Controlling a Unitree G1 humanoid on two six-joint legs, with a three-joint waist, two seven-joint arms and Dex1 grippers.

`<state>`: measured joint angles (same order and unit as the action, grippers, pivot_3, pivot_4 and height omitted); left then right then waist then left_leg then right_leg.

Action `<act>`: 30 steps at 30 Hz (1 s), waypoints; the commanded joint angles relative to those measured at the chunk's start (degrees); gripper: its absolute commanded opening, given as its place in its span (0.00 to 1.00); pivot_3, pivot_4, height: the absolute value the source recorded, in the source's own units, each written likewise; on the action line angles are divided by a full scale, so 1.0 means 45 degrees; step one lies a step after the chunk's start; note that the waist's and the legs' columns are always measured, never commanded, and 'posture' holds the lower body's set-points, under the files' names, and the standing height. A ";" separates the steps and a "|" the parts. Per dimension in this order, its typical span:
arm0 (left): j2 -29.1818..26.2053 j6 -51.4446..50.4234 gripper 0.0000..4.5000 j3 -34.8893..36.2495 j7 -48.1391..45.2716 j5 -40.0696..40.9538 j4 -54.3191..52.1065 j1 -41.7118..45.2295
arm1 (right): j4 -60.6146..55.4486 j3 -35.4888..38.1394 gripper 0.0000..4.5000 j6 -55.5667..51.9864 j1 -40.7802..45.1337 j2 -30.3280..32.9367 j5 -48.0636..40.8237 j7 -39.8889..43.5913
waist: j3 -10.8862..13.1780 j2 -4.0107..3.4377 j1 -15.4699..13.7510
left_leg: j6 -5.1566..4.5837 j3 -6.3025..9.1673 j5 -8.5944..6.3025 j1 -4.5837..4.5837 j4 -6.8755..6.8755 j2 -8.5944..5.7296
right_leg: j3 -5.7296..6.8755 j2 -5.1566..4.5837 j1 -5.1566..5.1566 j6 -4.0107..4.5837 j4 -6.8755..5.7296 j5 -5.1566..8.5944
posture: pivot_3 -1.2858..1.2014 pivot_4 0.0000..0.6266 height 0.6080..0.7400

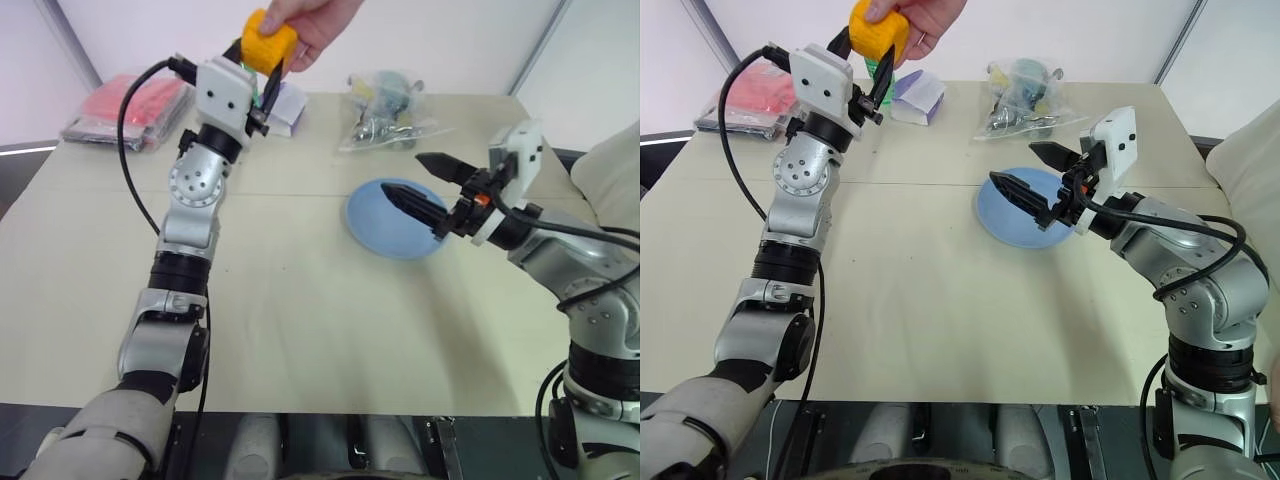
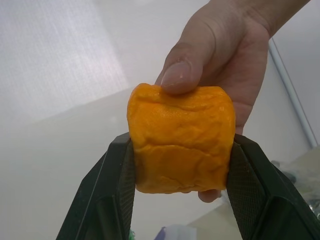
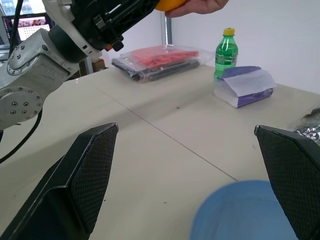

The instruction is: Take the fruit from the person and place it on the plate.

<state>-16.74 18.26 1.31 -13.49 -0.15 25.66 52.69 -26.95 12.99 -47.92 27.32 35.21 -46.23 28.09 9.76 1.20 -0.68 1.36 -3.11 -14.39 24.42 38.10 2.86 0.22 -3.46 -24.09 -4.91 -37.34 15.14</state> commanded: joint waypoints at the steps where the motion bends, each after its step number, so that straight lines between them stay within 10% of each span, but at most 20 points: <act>1: 0.0251 -0.1115 0.43 0.0559 -0.0220 0.1040 -0.0342 0.0361 | -0.0529 0.0318 1.00 0.0308 -0.0034 0.0244 0.0016 -0.0024 | 0.0000 0.0000 0.0001 | 0.0000 0.0000 0.0000 0.0000 0.0000 0.0000 | 0.0000 0.0000 0.0000 0.0000 0.0000 0.0000 | 0.52 0.24 0.93; 16: 0.2182 -0.6566 0.43 0.0368 -0.5773 0.4230 0.3593 0.2875 | -0.2101 0.2763 1.00 -0.0196 -0.3529 0.2875 -0.0181 0.0563 | 0.0006 0.0011 -0.0026 | 0.0000 0.0012 0.0000 0.0014 0.0001 -0.0008 | 0.0006 0.0004 0.0000 -0.0004 0.0014 0.0002 | 0.52 0.24 0.93; 30: 0.4491 -0.5474 0.43 -0.0394 -0.6217 0.1880 1.0169 0.5027 | -0.3856 0.4168 1.00 -0.0327 -0.5406 0.2360 -0.0562 -0.1088 | 0.0008 0.0014 -0.0008 | -0.0013 0.0028 -0.0008 0.0016 -0.0013 -0.0008 | 0.0002 0.0022 -0.0012 -0.0005 0.0024 0.0006 | 0.52 0.24 0.93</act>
<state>2.72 -8.32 0.46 -41.67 10.04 71.83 73.25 -41.98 29.76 -49.75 3.00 46.02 -47.97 24.23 9.80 1.26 -0.71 1.30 -2.99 -14.42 24.51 38.05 2.82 0.22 -3.38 -24.15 -4.94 -37.23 15.17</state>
